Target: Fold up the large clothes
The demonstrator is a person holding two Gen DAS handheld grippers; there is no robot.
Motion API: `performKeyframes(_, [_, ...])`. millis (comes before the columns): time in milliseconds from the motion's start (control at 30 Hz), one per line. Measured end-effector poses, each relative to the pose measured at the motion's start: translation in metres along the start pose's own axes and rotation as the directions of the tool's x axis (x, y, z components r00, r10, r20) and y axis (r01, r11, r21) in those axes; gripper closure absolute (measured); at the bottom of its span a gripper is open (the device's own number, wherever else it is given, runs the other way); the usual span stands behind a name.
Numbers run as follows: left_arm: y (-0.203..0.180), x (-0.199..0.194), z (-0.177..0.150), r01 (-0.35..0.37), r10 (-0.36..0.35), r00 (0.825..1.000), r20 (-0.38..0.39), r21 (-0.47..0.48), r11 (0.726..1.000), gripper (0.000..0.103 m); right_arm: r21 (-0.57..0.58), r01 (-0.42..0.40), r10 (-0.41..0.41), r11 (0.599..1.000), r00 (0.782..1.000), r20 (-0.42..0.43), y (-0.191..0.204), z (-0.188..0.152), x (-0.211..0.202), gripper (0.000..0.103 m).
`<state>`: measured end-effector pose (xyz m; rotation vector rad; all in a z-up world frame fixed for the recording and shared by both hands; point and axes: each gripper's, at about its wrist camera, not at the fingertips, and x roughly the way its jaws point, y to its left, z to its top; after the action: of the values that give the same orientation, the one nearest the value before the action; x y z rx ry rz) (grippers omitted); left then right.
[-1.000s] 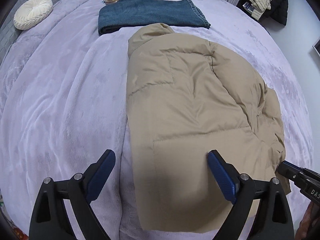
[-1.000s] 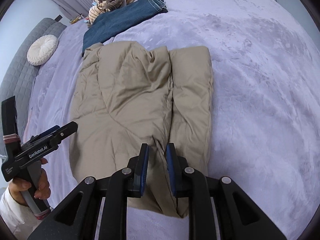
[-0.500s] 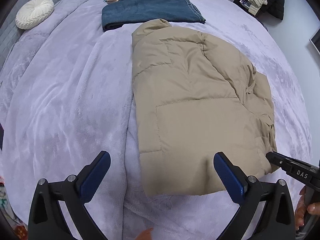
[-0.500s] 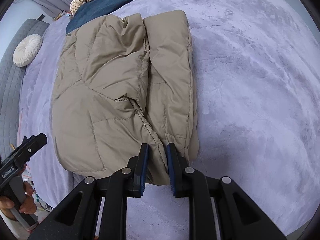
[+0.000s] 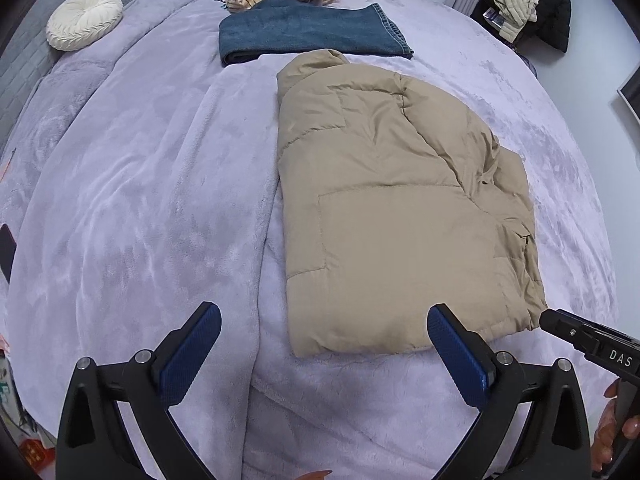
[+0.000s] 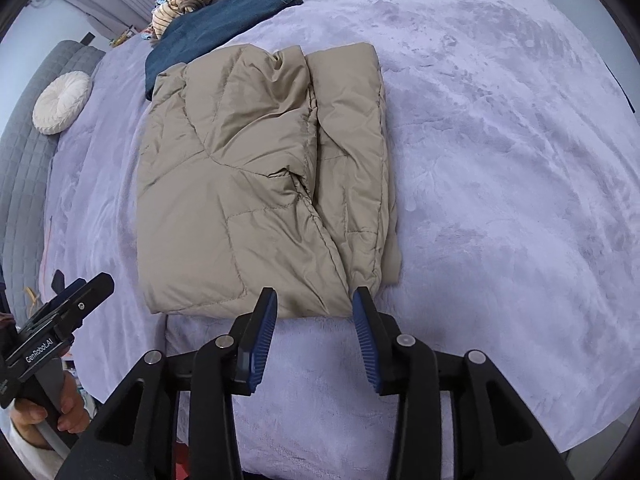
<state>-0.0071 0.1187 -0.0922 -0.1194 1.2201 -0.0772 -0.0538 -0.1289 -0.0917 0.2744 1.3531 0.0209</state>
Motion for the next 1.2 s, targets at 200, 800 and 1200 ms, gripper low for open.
performKeyframes(200, [-0.007,-0.023,-0.017,-0.048,0.049,0.998,0.036,-0.014,0.999,0.0,-0.039,-0.029,0.029,0.999,0.999,0.012,0.006,-0.008,-0.013,0.052])
performKeyframes(800, [-0.032,-0.107,-0.048,-0.092,0.094,0.982,0.161,-0.019,0.996,0.0,-0.135,0.071,-0.043,0.988,0.978,0.206,0.023,-0.034,-0.095,0.022])
performKeyframes(1200, [-0.036,-0.144,-0.05,-0.109,0.113,0.965,0.236,-0.033,0.994,0.0,-0.142,0.16,-0.101,0.977,0.929,0.356,0.037,-0.038,-0.134,0.016])
